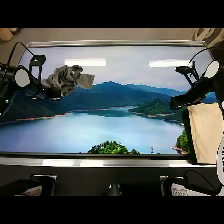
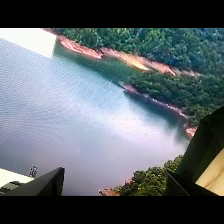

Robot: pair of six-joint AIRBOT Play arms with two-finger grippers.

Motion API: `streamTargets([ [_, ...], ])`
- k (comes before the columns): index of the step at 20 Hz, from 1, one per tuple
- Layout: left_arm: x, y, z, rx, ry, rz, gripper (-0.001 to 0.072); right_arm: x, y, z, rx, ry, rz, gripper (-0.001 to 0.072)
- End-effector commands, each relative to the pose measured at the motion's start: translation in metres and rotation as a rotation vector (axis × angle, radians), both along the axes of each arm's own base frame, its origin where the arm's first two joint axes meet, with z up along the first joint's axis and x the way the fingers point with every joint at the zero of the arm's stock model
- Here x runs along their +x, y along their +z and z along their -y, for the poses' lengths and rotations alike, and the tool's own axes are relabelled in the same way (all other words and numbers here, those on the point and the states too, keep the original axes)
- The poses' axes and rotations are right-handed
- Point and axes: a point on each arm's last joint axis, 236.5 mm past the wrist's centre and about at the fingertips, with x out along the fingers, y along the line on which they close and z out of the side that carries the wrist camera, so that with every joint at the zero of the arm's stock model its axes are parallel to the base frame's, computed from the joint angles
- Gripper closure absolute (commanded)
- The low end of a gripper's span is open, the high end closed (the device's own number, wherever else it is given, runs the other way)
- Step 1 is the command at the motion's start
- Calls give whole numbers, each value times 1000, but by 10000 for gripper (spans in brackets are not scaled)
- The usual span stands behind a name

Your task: Fold the shirts.

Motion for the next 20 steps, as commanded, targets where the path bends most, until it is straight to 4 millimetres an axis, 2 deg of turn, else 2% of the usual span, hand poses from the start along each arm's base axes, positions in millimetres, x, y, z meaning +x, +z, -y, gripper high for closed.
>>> streamTargets([
  [1, 0, 0, 0, 0, 0, 0, 134, 0, 0, 0, 0, 1, 0, 22],
  [16, 0, 0, 0, 0, 0, 0, 134, 0, 0, 0, 0, 1, 0, 22],
  [18, 7, 2, 2, -13, 8, 30, 134, 1, 0, 0, 0, 0, 4, 22],
  [20, 23, 10, 6, -29, -1, 106, 134, 10, 1, 1, -4, -3, 40, 22],
])
